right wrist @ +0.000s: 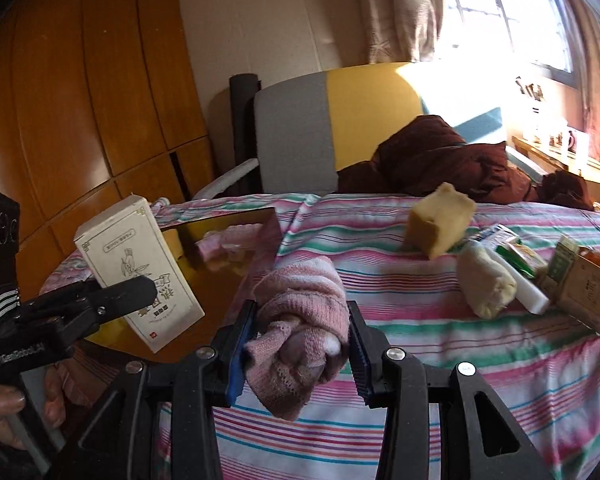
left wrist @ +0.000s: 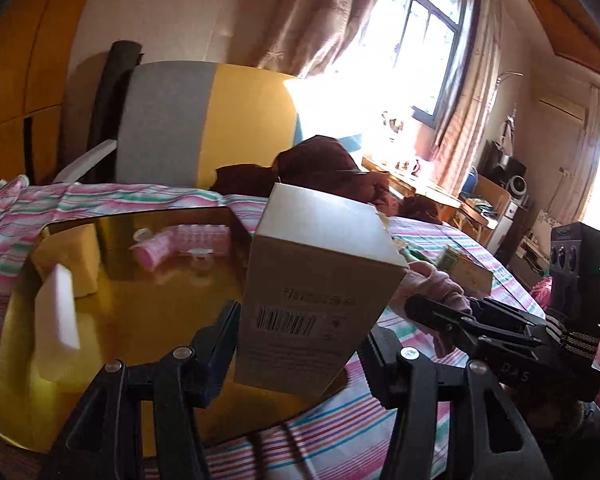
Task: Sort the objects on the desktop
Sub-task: 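Carry the white box and pink cloth over the gold tray and open both tools, then move both open tools back toward the items on the table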
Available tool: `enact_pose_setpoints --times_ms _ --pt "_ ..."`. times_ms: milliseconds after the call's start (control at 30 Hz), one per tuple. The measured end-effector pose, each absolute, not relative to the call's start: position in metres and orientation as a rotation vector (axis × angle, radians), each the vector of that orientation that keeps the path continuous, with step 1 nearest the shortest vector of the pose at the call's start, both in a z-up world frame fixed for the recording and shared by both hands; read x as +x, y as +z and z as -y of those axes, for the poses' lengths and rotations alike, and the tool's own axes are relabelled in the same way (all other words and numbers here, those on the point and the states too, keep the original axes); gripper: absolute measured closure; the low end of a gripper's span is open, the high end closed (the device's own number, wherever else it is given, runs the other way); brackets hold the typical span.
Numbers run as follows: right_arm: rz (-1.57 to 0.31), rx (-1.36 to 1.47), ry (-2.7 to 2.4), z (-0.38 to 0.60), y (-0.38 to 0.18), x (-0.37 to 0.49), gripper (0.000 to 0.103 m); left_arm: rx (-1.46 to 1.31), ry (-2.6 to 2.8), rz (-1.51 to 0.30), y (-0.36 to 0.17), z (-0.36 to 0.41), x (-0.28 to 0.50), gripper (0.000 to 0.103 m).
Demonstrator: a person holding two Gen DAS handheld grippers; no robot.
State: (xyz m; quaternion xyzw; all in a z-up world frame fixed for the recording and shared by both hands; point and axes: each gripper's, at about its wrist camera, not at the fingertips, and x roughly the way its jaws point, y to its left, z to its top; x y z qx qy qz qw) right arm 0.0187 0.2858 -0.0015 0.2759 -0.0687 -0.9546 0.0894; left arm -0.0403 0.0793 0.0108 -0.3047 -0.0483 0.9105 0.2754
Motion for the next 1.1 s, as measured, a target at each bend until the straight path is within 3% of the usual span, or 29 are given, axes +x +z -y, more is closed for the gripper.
enact_pose_setpoints --times_ms 300,600,900,1100 --pt "0.103 0.935 -2.622 -0.221 -0.003 -0.058 0.06 -1.017 2.537 0.157 -0.004 -0.02 -0.098 0.046" --pt "0.02 1.077 -2.55 -0.19 -0.015 -0.128 0.056 -1.157 2.524 0.207 -0.013 -0.008 -0.151 0.046" --pt "0.09 0.982 -2.63 -0.207 -0.001 -0.116 0.053 -1.138 2.646 0.236 -0.006 0.014 -0.171 0.044" --pt "0.206 0.929 -2.71 -0.248 -0.002 -0.077 0.048 -1.031 2.621 0.241 0.012 0.011 -0.14 0.038"
